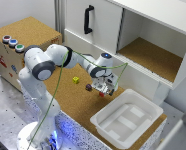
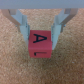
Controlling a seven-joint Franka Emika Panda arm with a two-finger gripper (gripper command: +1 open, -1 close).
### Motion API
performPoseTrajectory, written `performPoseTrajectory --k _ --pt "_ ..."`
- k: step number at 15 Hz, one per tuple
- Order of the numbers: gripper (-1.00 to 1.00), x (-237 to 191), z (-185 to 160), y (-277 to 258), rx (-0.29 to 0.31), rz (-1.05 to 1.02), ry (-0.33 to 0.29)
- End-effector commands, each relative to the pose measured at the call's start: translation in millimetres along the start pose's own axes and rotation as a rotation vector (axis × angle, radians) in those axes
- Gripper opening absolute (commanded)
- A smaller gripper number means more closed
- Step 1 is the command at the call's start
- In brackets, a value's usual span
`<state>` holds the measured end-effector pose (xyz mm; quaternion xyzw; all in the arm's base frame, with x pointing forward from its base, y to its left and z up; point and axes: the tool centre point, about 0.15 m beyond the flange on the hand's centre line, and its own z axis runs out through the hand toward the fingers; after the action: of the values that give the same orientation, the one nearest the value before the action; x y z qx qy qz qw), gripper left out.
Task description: Grasp the pink block, then turn it right
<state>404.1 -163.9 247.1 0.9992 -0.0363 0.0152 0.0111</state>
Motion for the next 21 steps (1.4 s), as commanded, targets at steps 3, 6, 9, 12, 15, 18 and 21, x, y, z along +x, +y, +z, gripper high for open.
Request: performPoseTrajectory --k 3,6,9,12,15,18,21 --pt "-1.00 -22 -3 1 0.113 0.420 -0.047" --pt "-1.00 -42 3 0 0.137 0.649 -0.011" --pt "-1.00 -35 10 -14 0.125 0.772 -0.051" --pt "-1.00 -37 18 -13 0.099 0.929 -0.077" --pt "-1.00 -38 19 5 0.142 1.124 -0.035" --pt "-1.00 -39 24 12 0.263 1.272 0.041" --pt "-1.00 -24 39 16 0.397 1.342 0.059"
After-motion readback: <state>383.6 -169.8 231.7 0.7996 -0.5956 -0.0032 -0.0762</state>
